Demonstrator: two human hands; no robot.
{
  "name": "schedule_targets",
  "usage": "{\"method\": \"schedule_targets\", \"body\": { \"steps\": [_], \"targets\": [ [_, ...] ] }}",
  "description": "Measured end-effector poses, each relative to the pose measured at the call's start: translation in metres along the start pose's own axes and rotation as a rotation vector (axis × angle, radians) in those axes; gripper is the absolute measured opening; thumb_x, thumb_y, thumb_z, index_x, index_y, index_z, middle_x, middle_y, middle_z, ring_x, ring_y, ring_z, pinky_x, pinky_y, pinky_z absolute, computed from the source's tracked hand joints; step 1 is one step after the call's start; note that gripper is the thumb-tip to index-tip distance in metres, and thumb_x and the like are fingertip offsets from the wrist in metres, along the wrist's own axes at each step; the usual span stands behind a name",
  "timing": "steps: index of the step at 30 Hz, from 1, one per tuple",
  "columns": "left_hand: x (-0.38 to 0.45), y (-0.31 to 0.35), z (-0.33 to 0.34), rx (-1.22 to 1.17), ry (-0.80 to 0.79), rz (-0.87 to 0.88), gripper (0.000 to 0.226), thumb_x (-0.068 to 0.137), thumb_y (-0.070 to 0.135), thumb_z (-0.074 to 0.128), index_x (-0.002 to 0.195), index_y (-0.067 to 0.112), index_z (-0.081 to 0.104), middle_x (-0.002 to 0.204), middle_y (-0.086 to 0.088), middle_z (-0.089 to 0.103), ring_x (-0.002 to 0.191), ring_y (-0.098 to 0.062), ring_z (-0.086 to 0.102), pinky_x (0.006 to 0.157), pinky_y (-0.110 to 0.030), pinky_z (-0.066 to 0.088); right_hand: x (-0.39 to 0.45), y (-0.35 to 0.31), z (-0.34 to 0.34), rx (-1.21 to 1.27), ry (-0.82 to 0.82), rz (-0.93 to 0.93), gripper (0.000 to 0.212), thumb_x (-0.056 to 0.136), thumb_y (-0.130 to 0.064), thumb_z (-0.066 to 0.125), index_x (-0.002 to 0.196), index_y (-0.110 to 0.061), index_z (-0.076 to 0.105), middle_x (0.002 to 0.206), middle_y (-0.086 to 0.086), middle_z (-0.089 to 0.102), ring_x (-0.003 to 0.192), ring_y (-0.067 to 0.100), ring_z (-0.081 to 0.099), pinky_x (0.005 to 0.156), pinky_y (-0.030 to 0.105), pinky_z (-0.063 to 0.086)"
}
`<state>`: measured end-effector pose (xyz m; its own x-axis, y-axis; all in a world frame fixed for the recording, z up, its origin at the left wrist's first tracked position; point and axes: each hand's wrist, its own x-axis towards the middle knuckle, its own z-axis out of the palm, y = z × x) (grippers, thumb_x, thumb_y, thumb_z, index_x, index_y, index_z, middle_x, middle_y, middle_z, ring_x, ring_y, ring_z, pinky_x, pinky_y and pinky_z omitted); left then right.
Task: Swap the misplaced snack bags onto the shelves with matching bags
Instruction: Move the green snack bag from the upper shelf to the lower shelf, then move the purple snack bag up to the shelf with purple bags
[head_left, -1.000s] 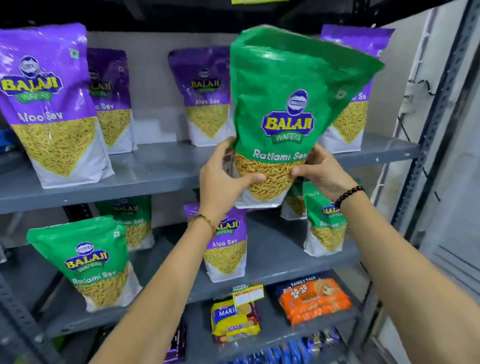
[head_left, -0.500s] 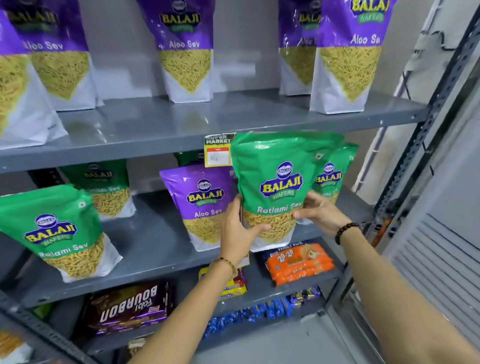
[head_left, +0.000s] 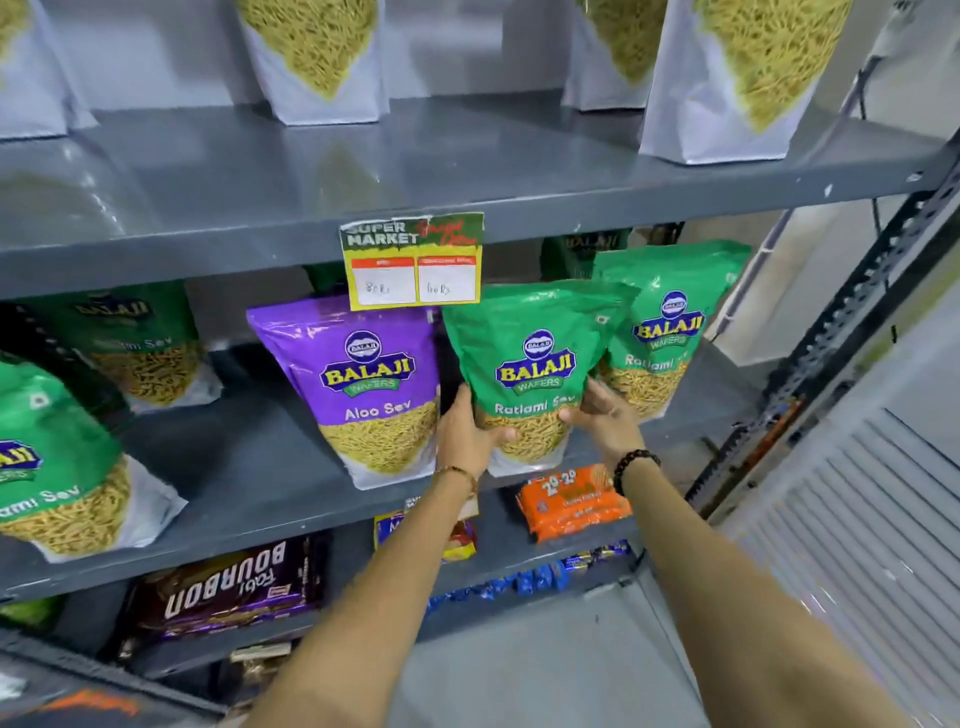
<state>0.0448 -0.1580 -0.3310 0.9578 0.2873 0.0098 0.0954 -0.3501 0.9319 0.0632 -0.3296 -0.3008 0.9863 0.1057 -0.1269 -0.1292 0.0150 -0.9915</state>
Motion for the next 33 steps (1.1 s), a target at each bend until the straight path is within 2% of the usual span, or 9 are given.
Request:
{"method": "schedule_targets", "body": {
  "steps": [2,6,8,11,14,20,22,28,33],
  "targets": [
    [0.009,0.000,0.002,0.032,0.018,-0.005,0.068,0.058,0.009,0.082,0.116,0.007,0.046,0.117,-0.014,0.065,0.109,-0.027,0.058,0.094,-0.045,0.049,0.007,0.001,0.004,0.049,0.022,-0.007,0.058,0.076,0.011,0.061,0.131,-0.003,0.048,0.137,0.015,0.052,0.122,0.024,0.051,0.107,0.048,0.039],
    [0.016,0.003,0.005,0.049,0.023,-0.014,0.064,0.063,0.008,0.079,0.116,0.005,0.044,0.118,-0.011,0.063,0.111,-0.026,0.056,0.097,-0.043,0.047,0.015,-0.003,0.013,0.068,0.066,-0.023,0.058,0.078,0.016,0.054,0.133,0.001,0.041,0.135,0.011,0.048,0.114,0.014,0.046,0.099,0.030,0.039],
    [0.013,0.004,0.004,0.047,0.024,-0.026,0.065,0.066,0.006,0.077,0.122,0.003,0.042,0.118,-0.007,0.061,0.113,-0.020,0.051,0.099,-0.038,0.042,0.017,0.001,0.014,0.014,0.078,-0.046,0.055,0.079,0.015,0.053,0.132,0.000,0.043,0.137,0.015,0.049,0.116,0.017,0.048,0.101,0.032,0.039],
    [0.001,-0.004,0.002,-0.007,0.014,-0.052,0.078,0.070,0.005,0.073,0.136,0.006,0.031,0.135,-0.016,0.052,0.123,-0.030,0.048,0.102,-0.040,0.041,0.017,0.014,0.016,-0.011,0.116,-0.017,0.056,0.082,0.009,0.054,0.135,-0.003,0.041,0.141,0.014,0.048,0.129,0.025,0.046,0.110,0.045,0.036],
    [-0.020,-0.019,-0.004,-0.070,-0.014,-0.135,0.078,0.075,0.003,0.069,0.140,0.007,0.025,0.147,-0.017,0.037,0.133,-0.032,0.038,0.109,-0.042,0.035,0.004,0.027,0.030,0.006,0.211,0.054,0.060,0.083,0.000,0.058,0.138,-0.004,0.034,0.146,0.012,0.040,0.136,0.024,0.036,0.113,0.044,0.030],
    [-0.057,-0.047,-0.032,-0.105,0.030,-0.216,0.068,0.076,0.006,0.069,0.134,0.002,0.035,0.143,-0.017,0.040,0.132,-0.031,0.038,0.107,-0.038,0.033,-0.026,0.056,0.082,-0.117,0.370,0.073,0.048,0.080,-0.008,0.059,0.125,0.002,0.045,0.122,0.014,0.053,0.114,0.027,0.050,0.094,0.034,0.040],
    [-0.065,-0.053,-0.047,-0.109,0.063,-0.233,0.063,0.076,0.009,0.069,0.131,0.004,0.040,0.138,-0.015,0.046,0.129,-0.029,0.041,0.105,-0.038,0.035,-0.032,0.061,0.101,-0.108,0.326,0.091,0.045,0.080,-0.009,0.059,0.123,0.002,0.046,0.123,0.017,0.053,0.111,0.030,0.051,0.092,0.035,0.041],
    [-0.064,-0.068,-0.092,-0.088,0.254,-0.278,0.034,0.074,0.010,0.071,0.102,0.014,0.051,0.105,-0.014,0.058,0.099,-0.027,0.055,0.089,-0.036,0.045,-0.028,0.052,0.144,-0.127,0.028,0.137,0.060,0.082,-0.008,0.062,0.136,-0.004,0.035,0.141,0.018,0.044,0.127,0.031,0.044,0.106,0.042,0.038],
    [-0.051,-0.065,-0.118,-0.092,0.307,-0.295,0.048,0.076,0.003,0.067,0.120,-0.001,0.047,0.117,-0.017,0.060,0.105,-0.028,0.058,0.085,-0.027,0.041,-0.011,0.042,0.160,-0.131,-0.156,0.150,0.083,0.080,-0.003,0.063,0.146,-0.009,0.014,0.155,0.012,0.020,0.143,0.028,0.022,0.114,0.044,0.027]
  ]
}}
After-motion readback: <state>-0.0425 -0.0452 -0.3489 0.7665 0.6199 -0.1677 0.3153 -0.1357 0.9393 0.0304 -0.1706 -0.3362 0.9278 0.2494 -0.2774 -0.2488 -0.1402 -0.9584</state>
